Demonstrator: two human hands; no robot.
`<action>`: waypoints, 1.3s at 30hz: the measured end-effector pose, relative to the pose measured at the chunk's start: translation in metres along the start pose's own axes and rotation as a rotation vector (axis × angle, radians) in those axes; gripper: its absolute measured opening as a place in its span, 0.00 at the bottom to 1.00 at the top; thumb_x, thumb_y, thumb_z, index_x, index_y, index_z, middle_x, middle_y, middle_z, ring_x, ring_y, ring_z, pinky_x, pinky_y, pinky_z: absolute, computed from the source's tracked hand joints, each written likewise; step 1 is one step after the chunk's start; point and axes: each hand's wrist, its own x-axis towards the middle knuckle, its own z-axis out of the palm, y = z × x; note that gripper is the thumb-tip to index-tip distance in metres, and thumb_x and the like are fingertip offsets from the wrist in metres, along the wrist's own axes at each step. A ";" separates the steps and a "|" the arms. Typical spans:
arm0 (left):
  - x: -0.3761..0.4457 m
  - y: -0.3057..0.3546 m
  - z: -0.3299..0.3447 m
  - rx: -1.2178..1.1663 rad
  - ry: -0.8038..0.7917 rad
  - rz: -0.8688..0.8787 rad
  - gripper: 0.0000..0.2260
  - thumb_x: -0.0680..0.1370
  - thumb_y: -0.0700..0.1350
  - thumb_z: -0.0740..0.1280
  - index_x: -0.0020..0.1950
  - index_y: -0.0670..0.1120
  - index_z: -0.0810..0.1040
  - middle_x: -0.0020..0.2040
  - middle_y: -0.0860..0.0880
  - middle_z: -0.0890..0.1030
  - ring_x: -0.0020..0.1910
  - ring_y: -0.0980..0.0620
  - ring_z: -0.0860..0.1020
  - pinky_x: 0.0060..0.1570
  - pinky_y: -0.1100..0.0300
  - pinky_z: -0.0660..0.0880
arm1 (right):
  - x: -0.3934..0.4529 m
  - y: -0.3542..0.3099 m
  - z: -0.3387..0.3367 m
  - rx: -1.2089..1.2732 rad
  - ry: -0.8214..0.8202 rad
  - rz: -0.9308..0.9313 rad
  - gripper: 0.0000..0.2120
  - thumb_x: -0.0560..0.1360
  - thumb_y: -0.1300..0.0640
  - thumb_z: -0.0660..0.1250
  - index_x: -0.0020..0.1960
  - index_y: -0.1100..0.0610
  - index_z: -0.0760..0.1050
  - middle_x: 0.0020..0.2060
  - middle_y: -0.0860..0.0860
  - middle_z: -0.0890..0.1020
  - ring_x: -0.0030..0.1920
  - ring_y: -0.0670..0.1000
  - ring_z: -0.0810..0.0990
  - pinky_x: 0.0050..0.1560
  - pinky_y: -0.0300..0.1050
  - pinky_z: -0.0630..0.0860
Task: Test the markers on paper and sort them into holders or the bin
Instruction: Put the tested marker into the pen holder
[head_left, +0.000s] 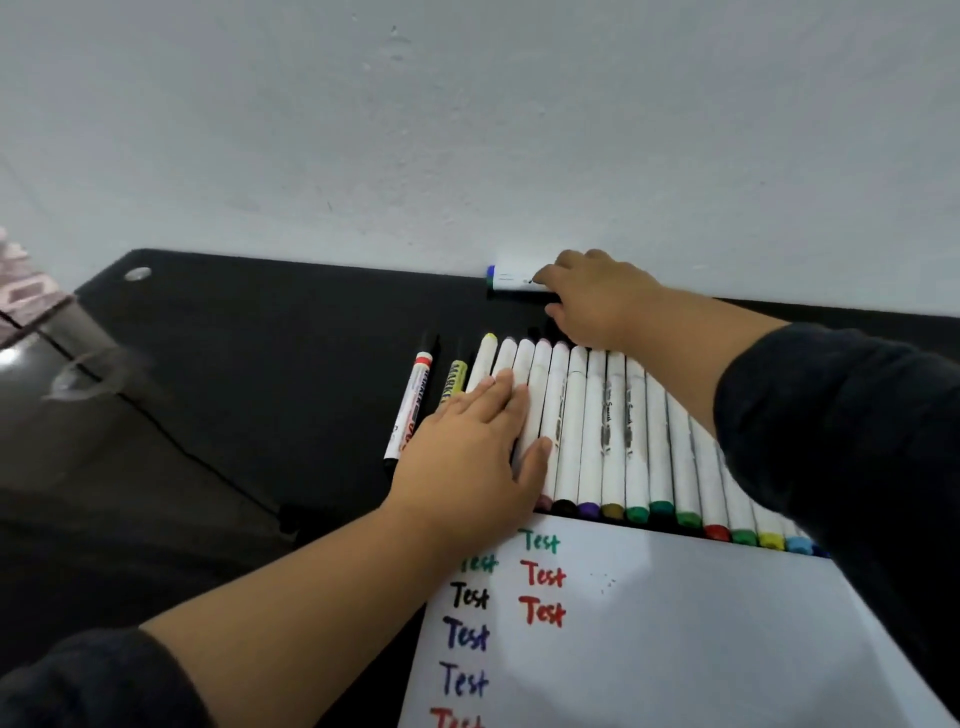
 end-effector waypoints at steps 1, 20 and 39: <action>0.000 -0.001 0.001 -0.003 0.001 0.000 0.27 0.80 0.60 0.47 0.77 0.53 0.49 0.77 0.55 0.49 0.75 0.57 0.49 0.67 0.63 0.43 | 0.005 0.001 0.002 0.011 -0.016 0.006 0.19 0.81 0.53 0.55 0.71 0.55 0.63 0.66 0.55 0.68 0.65 0.58 0.65 0.59 0.54 0.69; -0.001 -0.003 0.002 -0.003 -0.026 -0.007 0.27 0.80 0.59 0.49 0.77 0.52 0.51 0.77 0.55 0.50 0.75 0.56 0.50 0.70 0.63 0.44 | -0.008 -0.003 0.003 0.026 -0.038 0.072 0.19 0.77 0.64 0.57 0.67 0.56 0.67 0.61 0.55 0.73 0.59 0.58 0.72 0.52 0.50 0.70; -0.033 0.037 -0.052 -0.331 -0.170 -0.172 0.26 0.78 0.62 0.56 0.74 0.54 0.62 0.73 0.56 0.66 0.71 0.56 0.64 0.62 0.56 0.67 | -0.129 -0.043 -0.090 0.474 -0.130 0.198 0.15 0.76 0.58 0.65 0.62 0.56 0.74 0.55 0.51 0.78 0.54 0.52 0.77 0.55 0.45 0.75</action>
